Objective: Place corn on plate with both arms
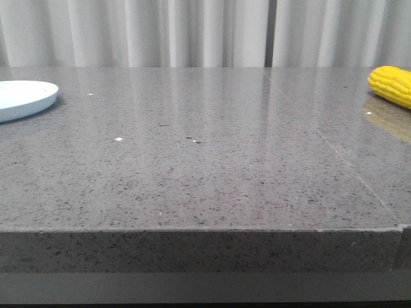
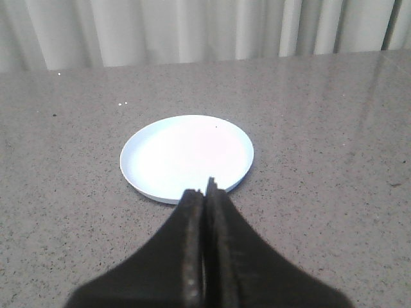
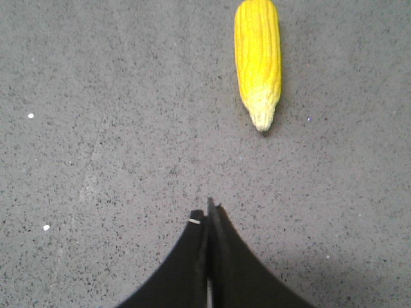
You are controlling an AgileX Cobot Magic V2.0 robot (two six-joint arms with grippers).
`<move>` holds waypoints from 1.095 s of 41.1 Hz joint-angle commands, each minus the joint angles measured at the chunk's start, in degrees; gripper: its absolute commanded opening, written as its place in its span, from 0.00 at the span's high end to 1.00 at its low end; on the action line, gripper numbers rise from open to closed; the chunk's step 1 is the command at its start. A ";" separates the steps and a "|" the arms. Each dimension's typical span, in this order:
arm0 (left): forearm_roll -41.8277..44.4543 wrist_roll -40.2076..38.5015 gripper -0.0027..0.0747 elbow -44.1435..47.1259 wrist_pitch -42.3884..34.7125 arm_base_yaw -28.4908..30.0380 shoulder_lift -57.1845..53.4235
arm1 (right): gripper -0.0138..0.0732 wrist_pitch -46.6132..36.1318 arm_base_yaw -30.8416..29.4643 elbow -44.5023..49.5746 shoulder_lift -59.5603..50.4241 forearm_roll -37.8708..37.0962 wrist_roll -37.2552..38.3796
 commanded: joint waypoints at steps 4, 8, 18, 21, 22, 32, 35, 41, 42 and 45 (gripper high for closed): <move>-0.39 -0.62 0.78 -1.45 -2.67 0.08 0.95 | 0.85 -3.01 -0.36 -1.32 0.67 -0.46 -0.43; -0.39 -0.62 0.49 -1.45 -2.05 0.08 0.95 | 0.64 -3.01 -0.36 -1.32 0.67 -0.92 -0.83; -0.39 -0.62 0.29 -2.24 0.93 0.08 1.46 | 0.19 -2.96 -0.36 -1.32 0.67 -1.19 -1.22; -0.39 -0.62 0.29 -3.18 3.05 0.08 2.75 | 0.19 -3.17 -0.36 -1.32 0.67 -1.19 -1.22; -0.39 -0.62 0.29 -3.56 3.93 0.08 3.47 | 0.19 -3.37 -0.36 -1.32 0.67 -1.19 -1.22; -0.11 -0.62 0.29 -9.77 8.49 0.08 13.10 | 0.19 -3.92 -0.36 -1.32 0.67 -1.15 -1.22; -0.11 -0.62 0.29 -11.47 8.36 0.08 16.17 | 0.19 -3.92 -0.36 -1.32 0.67 -1.15 -1.22; 3.37 -0.62 0.29 -15.37 7.95 0.08 23.50 | 0.19 -3.86 -0.36 -1.32 0.67 -1.15 -1.22; 4.46 -0.62 0.29 -16.00 7.95 0.08 24.67 | 0.19 -3.86 -0.36 -1.32 0.67 -1.15 -1.22; 7.23 -0.62 0.29 -18.17 7.82 0.20 28.36 | 0.19 -3.86 -0.36 -1.32 0.67 -1.15 -1.22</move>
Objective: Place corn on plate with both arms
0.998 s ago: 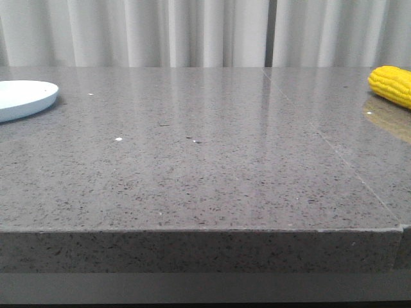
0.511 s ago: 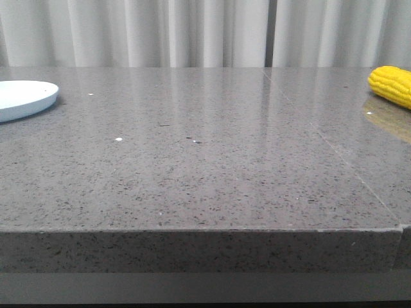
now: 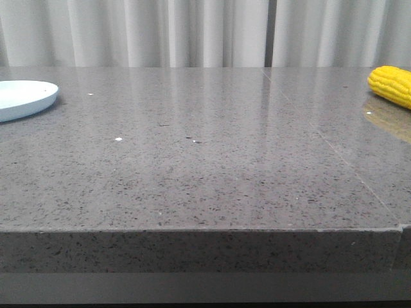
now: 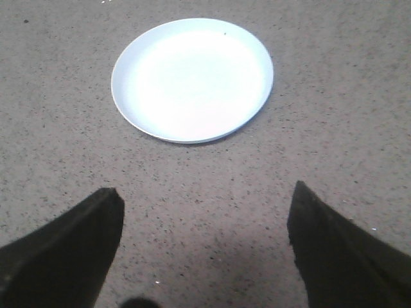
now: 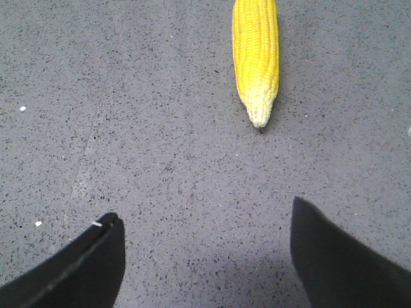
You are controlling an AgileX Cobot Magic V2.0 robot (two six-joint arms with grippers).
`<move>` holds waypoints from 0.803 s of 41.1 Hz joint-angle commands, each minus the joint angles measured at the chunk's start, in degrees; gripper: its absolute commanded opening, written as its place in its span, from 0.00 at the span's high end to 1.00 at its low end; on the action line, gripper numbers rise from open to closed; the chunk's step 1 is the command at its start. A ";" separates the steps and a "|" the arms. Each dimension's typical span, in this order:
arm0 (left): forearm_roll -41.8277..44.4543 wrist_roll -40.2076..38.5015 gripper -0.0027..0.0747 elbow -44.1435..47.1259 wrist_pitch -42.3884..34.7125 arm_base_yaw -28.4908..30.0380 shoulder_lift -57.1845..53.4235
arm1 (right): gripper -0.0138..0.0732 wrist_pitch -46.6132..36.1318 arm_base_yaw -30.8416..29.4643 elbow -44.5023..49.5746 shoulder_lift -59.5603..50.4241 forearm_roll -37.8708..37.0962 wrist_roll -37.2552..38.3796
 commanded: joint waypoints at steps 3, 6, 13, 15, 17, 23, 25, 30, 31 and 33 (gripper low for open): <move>5.82 -0.62 0.29 -6.15 -4.02 0.20 7.91 | 0.19 -3.97 -0.36 -1.42 0.26 -0.48 -0.67; 6.76 -0.75 0.29 -8.48 -4.02 0.46 12.04 | 0.19 -3.97 -0.36 -1.42 0.26 -0.48 -0.67; 2.65 -0.75 0.29 -15.12 -2.19 5.21 22.47 | 0.19 -3.97 -0.36 -1.42 0.26 -0.48 -0.67; 0.58 -0.75 0.29 -17.23 -2.05 7.09 25.93 | 0.19 -3.97 -0.36 -1.42 0.26 -0.48 -0.67; -0.94 0.17 0.29 -18.69 -2.05 8.94 28.84 | 0.19 -3.97 -0.36 -1.42 0.26 -0.48 -0.67; -8.76 5.21 0.29 -23.20 -1.23 14.01 36.45 | 0.19 -3.91 -0.36 -1.42 0.26 -0.48 -0.67; -12.08 7.90 0.29 -24.37 -0.58 15.59 39.23 | 0.19 -3.91 -0.36 -1.42 0.26 -0.48 -0.67; -18.65 12.22 0.29 -26.82 0.35 19.13 44.38 | 0.19 -3.91 -0.36 -1.42 0.26 -0.48 -0.67; -19.61 12.64 0.29 -27.17 0.35 19.68 45.17 | 0.19 -3.91 -0.36 -1.42 0.26 -0.48 -0.67; -21.66 13.82 0.29 -28.04 0.24 20.63 46.89 | 0.19 -3.91 -0.36 -1.42 0.26 -0.48 -0.67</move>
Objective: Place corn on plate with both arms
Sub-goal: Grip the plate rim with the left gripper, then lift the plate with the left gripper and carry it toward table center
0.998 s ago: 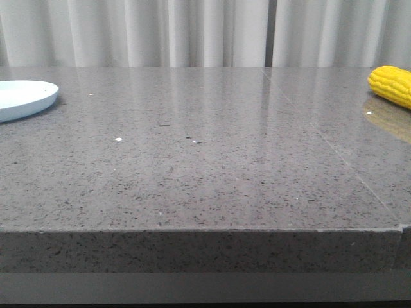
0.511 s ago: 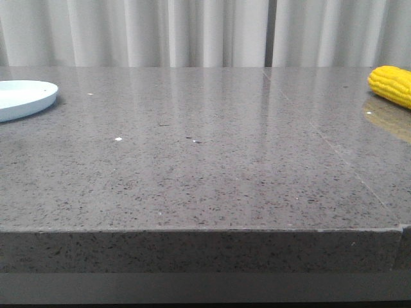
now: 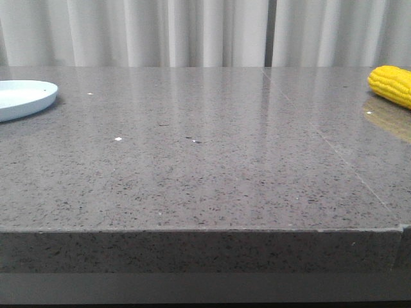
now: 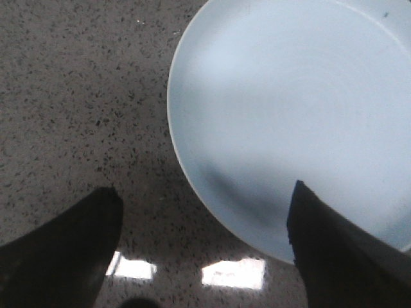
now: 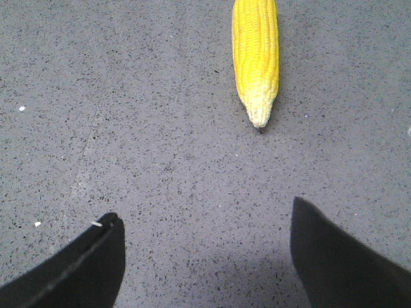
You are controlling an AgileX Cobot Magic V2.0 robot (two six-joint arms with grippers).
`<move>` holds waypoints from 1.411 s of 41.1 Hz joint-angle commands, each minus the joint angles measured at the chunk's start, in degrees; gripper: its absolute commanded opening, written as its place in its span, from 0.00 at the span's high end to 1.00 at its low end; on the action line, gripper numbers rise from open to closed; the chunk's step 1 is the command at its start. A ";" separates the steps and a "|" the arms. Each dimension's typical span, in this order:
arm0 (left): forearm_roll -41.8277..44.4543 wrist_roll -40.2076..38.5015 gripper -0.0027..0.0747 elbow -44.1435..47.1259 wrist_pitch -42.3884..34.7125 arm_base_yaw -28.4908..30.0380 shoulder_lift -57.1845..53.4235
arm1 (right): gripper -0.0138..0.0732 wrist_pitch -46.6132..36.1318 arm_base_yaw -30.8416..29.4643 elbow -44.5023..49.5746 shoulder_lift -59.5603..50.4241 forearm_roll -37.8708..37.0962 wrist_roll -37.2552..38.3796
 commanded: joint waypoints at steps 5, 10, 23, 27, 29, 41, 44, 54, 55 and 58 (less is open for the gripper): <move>-8.49 2.57 0.29 -4.78 -3.88 2.40 4.18 | 0.19 -3.91 -0.36 -1.42 0.26 -0.48 -0.59; -8.97 2.57 0.29 -6.65 -5.54 1.72 7.35 | 0.19 -3.91 -0.36 -1.42 0.26 -0.48 -0.59; -11.07 3.68 0.45 -11.02 -3.84 1.49 12.16 | 0.19 -3.91 -0.36 -1.42 0.26 -0.48 -0.59; -11.86 5.39 0.57 -11.02 -3.58 1.49 12.16 | 0.19 -3.91 -0.36 -1.42 0.26 -0.48 -0.59; -11.86 5.39 0.64 -11.02 -3.58 1.49 12.16 | 0.19 -3.91 -0.36 -1.42 0.26 -0.48 -0.59; -11.51 5.39 0.97 -11.02 -2.89 1.49 12.53 | 0.19 -3.91 -0.36 -1.42 0.26 -0.48 -0.59; -11.51 5.39 0.99 -11.02 -3.14 1.49 12.53 | 0.19 -3.91 -0.36 -1.42 0.26 -0.48 -0.59; -12.27 5.48 0.99 -11.11 -1.20 1.49 11.04 | 0.19 -3.91 -0.36 -1.42 0.26 -0.48 -0.59; -12.49 5.48 0.99 -11.11 -1.10 1.49 10.56 | 0.19 -3.91 -0.36 -1.42 0.26 -0.48 -0.59; -13.24 5.48 0.99 -11.11 -0.74 1.49 9.27 | 0.19 -3.91 -0.36 -1.42 0.26 -0.48 -0.59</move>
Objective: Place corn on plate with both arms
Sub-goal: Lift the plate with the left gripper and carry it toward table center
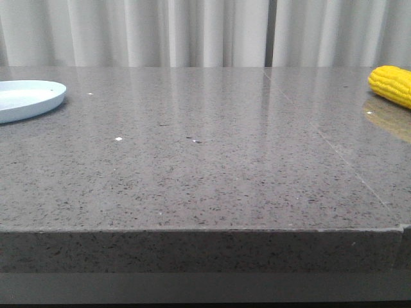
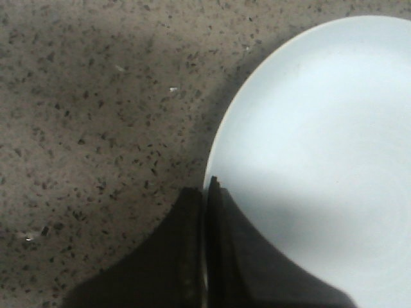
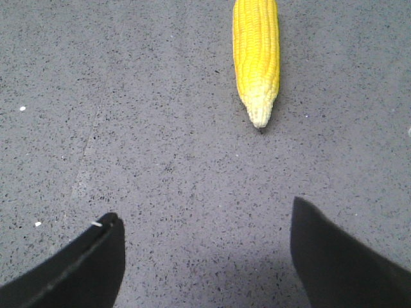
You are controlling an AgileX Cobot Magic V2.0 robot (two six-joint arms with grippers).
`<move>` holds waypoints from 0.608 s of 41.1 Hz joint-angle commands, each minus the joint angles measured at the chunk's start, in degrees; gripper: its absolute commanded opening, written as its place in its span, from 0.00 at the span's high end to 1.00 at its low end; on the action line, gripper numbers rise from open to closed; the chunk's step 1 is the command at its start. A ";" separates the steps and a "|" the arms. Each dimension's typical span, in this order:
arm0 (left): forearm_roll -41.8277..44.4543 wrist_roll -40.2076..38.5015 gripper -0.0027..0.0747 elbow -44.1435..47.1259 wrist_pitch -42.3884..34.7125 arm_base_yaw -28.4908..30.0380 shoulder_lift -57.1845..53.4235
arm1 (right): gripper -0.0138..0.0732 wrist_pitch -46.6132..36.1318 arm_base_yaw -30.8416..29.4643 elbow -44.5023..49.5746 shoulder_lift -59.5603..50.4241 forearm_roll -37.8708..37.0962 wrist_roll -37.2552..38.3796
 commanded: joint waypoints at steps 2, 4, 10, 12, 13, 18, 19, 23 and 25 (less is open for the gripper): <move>-3.76 0.40 0.99 -1.85 -0.40 -0.33 -6.19 | 0.19 -3.91 -0.36 -1.42 0.26 -0.48 -0.59; -5.31 1.08 0.99 -1.85 -0.27 -0.33 -7.50 | 0.19 -3.91 -0.36 -1.42 0.26 -0.48 -0.59; -12.53 5.33 0.99 -1.85 1.70 -0.33 -11.21 | 0.19 -3.91 -0.36 -1.42 0.26 -0.48 -0.59; -14.65 6.54 0.99 -1.85 2.57 -0.33 -12.28 | 0.19 -3.91 -0.36 -1.42 0.26 -0.48 -0.59; -15.69 6.83 0.99 -1.85 2.94 -0.48 -12.69 | 0.19 -3.91 -0.36 -1.42 0.26 -0.48 -0.59; -16.41 7.51 0.99 -1.85 3.63 -2.56 -14.59 | 0.19 -3.91 -0.36 -1.42 0.26 -0.48 -0.59; -16.41 7.69 0.99 -1.85 3.64 -2.92 -14.82 | 0.19 -3.91 -0.36 -1.42 0.26 -0.48 -0.59; -16.41 7.69 0.99 -1.85 3.64 -6.31 -15.10 | 0.19 -3.91 -0.36 -1.42 0.26 -0.48 -0.59; -16.41 7.69 0.99 -1.85 3.85 -8.35 -15.10 | 0.19 -3.91 -0.36 -1.42 0.26 -0.48 -0.59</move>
